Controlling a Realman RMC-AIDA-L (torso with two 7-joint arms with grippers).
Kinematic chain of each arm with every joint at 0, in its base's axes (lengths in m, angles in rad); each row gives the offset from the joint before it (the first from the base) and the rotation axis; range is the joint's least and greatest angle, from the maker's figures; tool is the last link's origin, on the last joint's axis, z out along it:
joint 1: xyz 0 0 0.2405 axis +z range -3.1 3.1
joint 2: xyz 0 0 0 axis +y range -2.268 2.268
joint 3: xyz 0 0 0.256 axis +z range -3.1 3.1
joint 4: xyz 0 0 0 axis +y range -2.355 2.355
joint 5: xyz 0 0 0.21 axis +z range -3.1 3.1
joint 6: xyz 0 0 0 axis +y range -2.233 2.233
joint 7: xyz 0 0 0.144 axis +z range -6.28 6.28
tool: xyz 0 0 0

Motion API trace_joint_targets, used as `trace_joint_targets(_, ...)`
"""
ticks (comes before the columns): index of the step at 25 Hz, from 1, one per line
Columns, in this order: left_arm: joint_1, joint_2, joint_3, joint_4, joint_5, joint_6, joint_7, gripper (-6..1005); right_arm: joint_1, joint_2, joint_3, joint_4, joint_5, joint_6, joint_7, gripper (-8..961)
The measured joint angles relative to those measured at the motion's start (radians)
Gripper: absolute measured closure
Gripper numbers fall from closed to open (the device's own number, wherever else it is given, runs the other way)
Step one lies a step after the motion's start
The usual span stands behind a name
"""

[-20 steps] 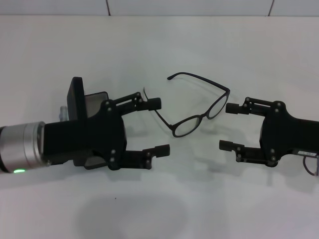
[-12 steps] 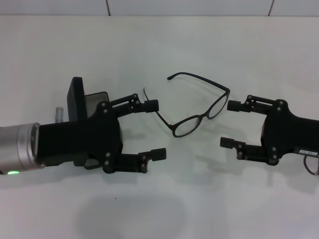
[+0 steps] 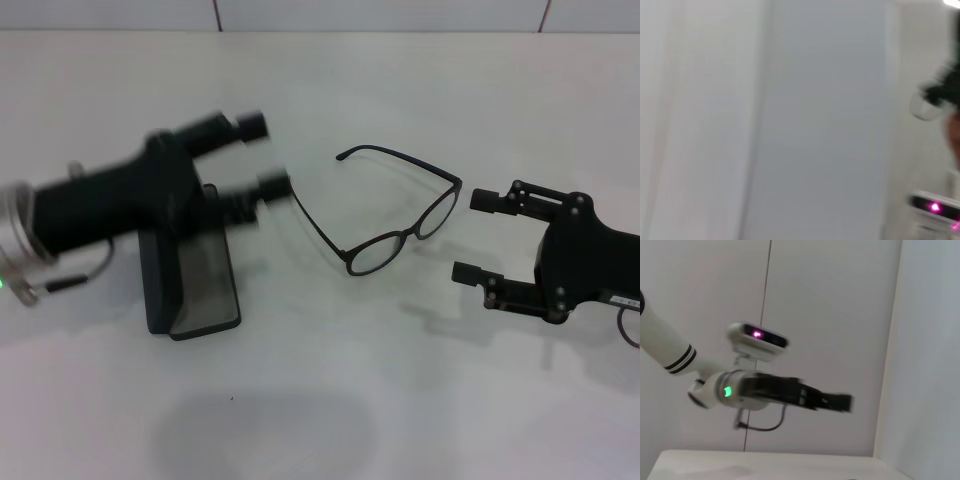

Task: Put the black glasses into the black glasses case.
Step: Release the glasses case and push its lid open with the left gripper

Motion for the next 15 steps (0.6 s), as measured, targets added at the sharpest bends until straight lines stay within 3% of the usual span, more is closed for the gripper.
trace_joint_targets(3,0.003,0.008,-0.029,0.205,0.109,-0.135,-0.370,113,-0.001,-0.002,-0.002,0.000,0.002,0.003,0.000,263)
trace_joint_targets(6,0.014,0.003,-0.034,0.419,0.280,-0.243,-0.653,114,-0.006,-0.005,-0.001,0.000,0.001,0.004,0.000,265)
trace_joint_targets(10,0.037,-0.026,-0.037,0.679,0.520,-0.269,-0.929,114,-0.016,-0.007,0.001,-0.006,0.002,0.005,-0.001,269)
trace_joint_targets(15,0.072,-0.068,-0.032,0.929,0.756,-0.263,-1.151,121,-0.018,-0.008,0.001,-0.002,-0.001,0.012,-0.005,273)
